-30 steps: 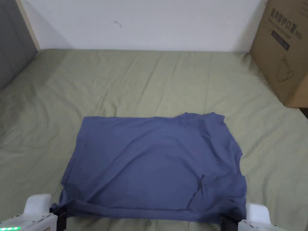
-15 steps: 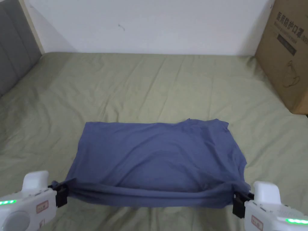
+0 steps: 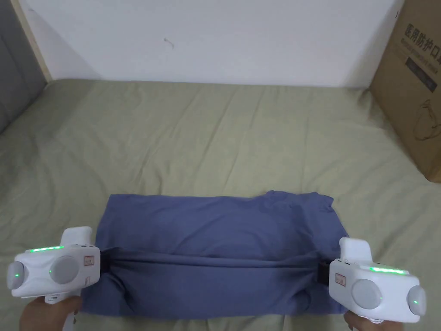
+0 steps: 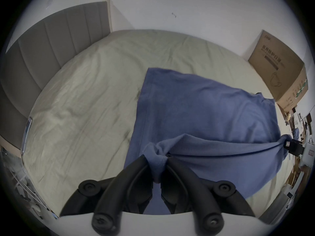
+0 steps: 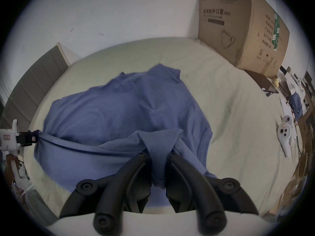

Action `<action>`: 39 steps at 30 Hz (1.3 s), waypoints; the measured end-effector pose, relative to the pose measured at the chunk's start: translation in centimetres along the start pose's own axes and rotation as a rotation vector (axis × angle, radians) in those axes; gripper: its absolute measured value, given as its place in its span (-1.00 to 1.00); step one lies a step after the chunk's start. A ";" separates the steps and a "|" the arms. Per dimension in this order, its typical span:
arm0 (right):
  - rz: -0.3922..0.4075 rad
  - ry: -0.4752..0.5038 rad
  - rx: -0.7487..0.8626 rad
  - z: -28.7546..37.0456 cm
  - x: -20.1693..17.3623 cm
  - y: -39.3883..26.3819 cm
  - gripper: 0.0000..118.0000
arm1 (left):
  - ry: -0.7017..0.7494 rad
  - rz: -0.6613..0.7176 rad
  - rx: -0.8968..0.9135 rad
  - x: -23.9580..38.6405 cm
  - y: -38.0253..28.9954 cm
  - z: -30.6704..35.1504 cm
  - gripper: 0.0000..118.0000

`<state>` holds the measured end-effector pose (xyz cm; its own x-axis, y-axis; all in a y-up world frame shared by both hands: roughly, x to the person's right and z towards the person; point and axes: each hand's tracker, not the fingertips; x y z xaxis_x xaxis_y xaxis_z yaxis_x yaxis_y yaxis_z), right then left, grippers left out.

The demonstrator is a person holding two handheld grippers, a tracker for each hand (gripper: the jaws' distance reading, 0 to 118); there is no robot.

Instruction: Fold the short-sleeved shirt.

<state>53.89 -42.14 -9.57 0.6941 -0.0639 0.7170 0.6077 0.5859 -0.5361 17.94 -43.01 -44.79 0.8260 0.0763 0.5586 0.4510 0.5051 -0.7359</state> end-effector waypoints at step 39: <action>0.084 -0.013 0.776 26.3 -4.5 -3.4 -1.00 | -0.089 -0.090 0.712 5.6 -7.2 22.8 -1.00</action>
<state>38.58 -22.57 0.71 0.7185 0.0127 0.6954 0.1063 0.9861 -0.1279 11.67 -26.59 -27.64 0.7515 0.0625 0.6568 0.1611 0.9480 -0.2745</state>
